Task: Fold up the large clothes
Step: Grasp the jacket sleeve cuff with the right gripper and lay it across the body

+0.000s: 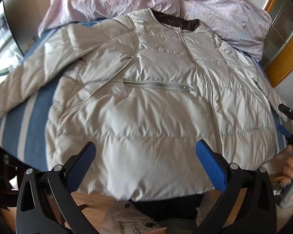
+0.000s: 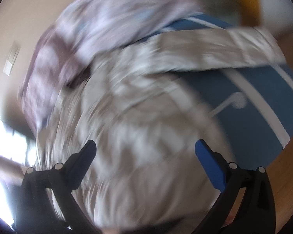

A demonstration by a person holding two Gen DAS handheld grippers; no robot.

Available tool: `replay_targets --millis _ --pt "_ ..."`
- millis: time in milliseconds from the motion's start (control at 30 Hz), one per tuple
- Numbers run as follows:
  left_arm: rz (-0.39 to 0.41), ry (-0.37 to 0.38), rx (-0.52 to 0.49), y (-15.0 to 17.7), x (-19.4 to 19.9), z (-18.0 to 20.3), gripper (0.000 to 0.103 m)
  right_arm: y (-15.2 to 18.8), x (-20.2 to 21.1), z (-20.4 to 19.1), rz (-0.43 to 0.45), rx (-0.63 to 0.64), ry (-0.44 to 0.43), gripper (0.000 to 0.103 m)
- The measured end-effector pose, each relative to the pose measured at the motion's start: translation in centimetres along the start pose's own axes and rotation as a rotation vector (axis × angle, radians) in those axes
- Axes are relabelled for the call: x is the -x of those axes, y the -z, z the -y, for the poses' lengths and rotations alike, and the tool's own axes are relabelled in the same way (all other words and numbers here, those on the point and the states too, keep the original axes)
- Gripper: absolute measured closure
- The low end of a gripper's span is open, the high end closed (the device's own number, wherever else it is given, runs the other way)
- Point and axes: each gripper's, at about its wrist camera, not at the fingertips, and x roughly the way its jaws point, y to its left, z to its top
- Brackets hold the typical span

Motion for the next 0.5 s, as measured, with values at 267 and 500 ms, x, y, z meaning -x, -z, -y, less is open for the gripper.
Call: replay_targets --millis 267,500 --pt "-0.057 0.136 0.000 -3.5 -3.1 0.1 0.001 -6.7 -3.3 15.5 0.077 -0.549 -0.038 0.009" --pt "-0.039 0.236 0.031 -5.6 -4.6 -0.2 0.001 -10.3 -4.0 20.1 0.171 -0.691 -0.047 0.036"
